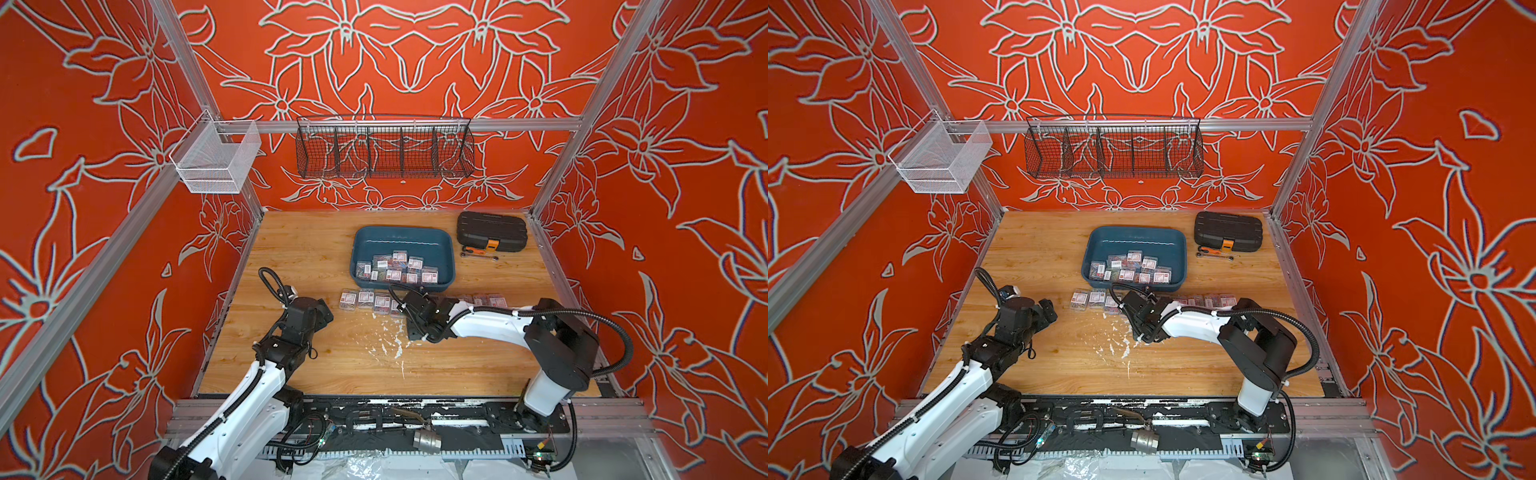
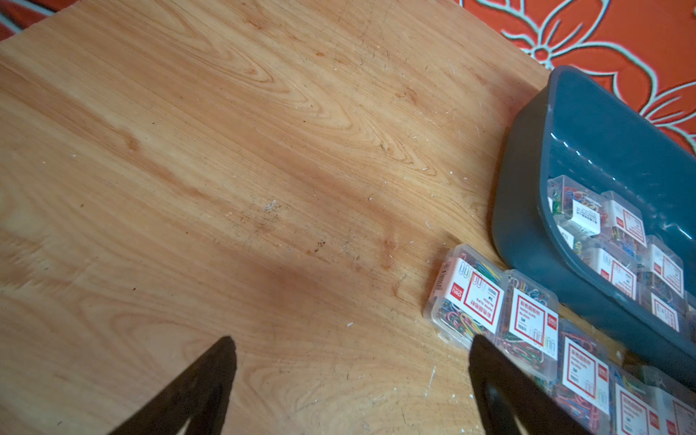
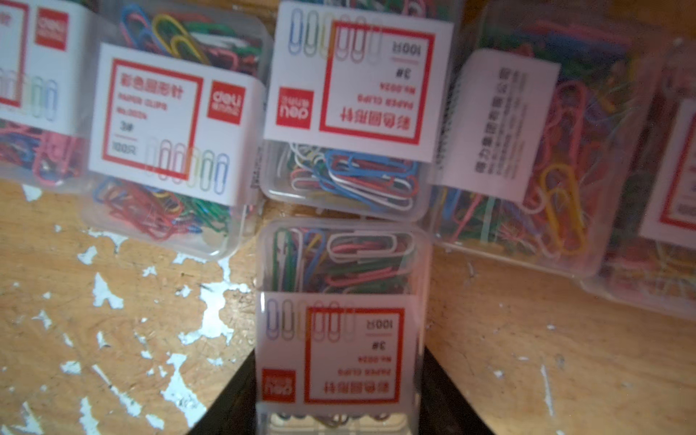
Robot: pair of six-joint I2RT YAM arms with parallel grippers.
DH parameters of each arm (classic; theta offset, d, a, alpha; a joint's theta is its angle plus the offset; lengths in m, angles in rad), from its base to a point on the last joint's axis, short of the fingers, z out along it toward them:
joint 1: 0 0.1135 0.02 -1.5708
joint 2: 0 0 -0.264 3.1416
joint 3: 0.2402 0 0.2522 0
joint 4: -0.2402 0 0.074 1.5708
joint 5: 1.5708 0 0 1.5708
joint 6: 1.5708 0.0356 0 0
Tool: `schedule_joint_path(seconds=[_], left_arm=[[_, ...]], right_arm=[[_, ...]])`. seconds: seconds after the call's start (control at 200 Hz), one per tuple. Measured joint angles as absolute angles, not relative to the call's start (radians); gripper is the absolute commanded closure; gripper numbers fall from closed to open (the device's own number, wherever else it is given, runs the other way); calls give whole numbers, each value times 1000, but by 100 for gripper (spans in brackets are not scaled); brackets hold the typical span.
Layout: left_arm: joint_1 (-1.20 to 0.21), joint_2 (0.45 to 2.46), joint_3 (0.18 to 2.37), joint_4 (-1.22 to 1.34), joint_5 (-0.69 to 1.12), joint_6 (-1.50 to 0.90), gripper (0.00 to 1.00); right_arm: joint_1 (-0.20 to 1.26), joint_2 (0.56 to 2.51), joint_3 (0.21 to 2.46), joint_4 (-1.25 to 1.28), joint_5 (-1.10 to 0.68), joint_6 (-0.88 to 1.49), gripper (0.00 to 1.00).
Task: Take the paper clips out of the storage box
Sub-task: Place the boxed paper clips at the center of the board.
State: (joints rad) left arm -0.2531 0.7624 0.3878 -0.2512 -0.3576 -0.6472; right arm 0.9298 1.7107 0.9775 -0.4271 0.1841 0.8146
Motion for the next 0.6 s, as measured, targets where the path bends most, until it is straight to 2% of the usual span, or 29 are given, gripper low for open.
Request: schedule_joint_path(seconds=[0.475, 0.6], left_arm=[[-253, 759, 388, -249, -358, -647, 6], [-253, 759, 388, -249, -358, -647, 6]], right_arm=[[931, 1734, 1007, -441, 194, 809, 34], [931, 1726, 1007, -445, 200, 798, 31]])
